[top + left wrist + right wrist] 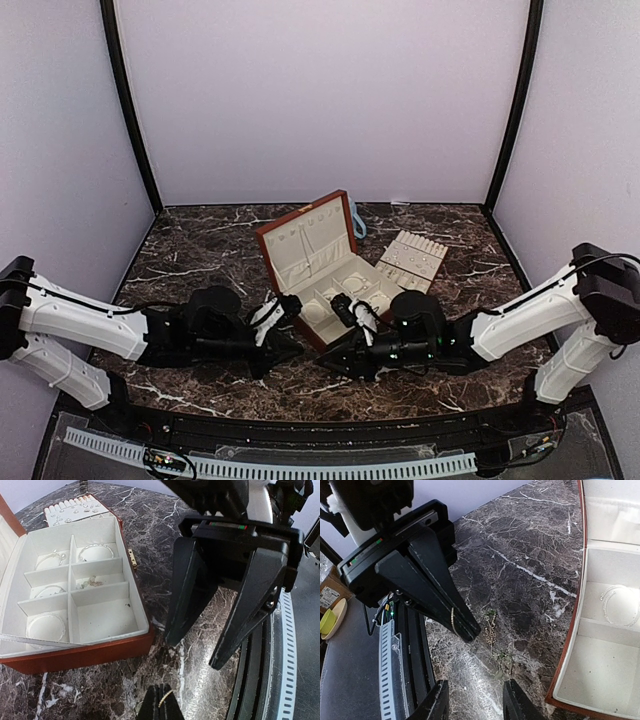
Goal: Organize the mixed jewelry
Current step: Pass from the right arm to the left, then pass from the left arm to the right
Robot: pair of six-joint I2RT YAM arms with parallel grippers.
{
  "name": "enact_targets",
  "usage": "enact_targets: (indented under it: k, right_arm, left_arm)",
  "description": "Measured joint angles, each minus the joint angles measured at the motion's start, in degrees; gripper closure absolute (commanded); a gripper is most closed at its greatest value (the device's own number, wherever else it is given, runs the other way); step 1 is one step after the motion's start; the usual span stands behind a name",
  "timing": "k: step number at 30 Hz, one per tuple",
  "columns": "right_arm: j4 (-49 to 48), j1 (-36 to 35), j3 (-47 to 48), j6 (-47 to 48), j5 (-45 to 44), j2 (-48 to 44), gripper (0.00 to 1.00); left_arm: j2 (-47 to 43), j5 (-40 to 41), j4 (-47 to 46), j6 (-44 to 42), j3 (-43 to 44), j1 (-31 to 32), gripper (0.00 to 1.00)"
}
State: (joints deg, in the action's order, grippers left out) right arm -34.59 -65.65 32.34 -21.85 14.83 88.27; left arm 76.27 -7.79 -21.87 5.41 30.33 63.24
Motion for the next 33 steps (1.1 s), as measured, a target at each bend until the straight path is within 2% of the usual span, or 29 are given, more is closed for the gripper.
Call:
enact_targets:
  k: [25,27,31,33]
  right_arm:
    - [-7.6,-2.4,6.4,2.6,-0.2,11.9,0.68]
    - [-8.1,-2.4,6.6,2.7,-0.6,12.3,0.7]
    - [-9.3,-2.4,6.6,2.8,-1.4,13.2,0.81]
    - [-9.6,-2.4,6.6,2.9,-1.7,13.5,0.82]
  left_arm:
    - [-3.2,-0.2,3.5,1.1,0.7,0.0,1.0]
    - [-3.2,-0.2,3.6,1.1,0.7,0.0,1.0]
    - [-3.2,-0.2,3.6,1.3,0.7,0.0,1.0]
    - [-3.2,-0.2,3.6,1.3,0.7,0.0,1.0]
